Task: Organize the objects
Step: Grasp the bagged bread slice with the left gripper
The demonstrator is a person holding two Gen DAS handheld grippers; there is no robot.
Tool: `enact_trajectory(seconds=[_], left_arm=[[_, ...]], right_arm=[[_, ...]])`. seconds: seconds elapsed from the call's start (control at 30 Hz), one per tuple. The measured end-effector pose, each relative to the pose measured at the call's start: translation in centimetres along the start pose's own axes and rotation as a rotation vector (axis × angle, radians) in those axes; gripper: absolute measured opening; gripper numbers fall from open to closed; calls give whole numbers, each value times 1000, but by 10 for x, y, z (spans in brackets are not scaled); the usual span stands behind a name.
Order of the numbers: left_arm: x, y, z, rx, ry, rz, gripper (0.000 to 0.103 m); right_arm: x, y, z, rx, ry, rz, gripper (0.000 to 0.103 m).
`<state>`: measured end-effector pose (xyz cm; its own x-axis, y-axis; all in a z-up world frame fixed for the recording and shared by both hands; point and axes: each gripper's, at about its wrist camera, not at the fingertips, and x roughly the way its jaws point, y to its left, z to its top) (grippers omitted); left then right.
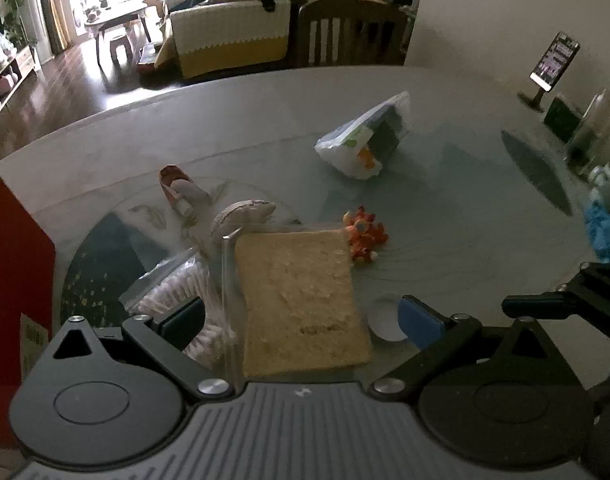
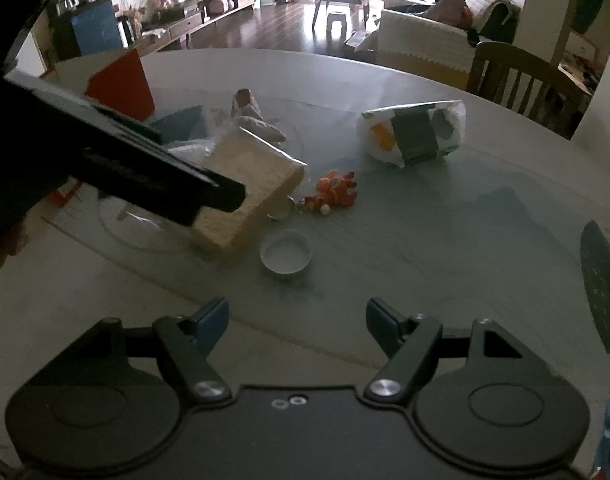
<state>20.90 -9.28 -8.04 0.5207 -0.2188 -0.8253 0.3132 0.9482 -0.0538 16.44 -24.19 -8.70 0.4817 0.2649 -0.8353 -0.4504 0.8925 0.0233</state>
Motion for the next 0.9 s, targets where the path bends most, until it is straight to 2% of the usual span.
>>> enact_trajectory(seconds=[0.37, 0.43, 0.7, 0.8, 0.83, 0.9], left_arm=[[38, -1, 8, 10, 71, 56, 103], [44, 3, 7, -4, 91, 44, 103], [51, 7, 5, -14, 82, 38, 103], [51, 7, 4, -14, 75, 32, 103], [51, 7, 4, -15, 73, 37, 103], [50, 6, 3, -4, 69, 38, 102]], right_arm=[[37, 2, 13, -52, 22, 15, 75], [42, 4, 14, -61, 23, 22, 73], [56, 11, 20, -103, 3, 17, 72], [59, 12, 22, -113, 1, 15, 64], [60, 12, 22, -118, 3, 13, 55], [61, 13, 23, -124, 1, 15, 52]])
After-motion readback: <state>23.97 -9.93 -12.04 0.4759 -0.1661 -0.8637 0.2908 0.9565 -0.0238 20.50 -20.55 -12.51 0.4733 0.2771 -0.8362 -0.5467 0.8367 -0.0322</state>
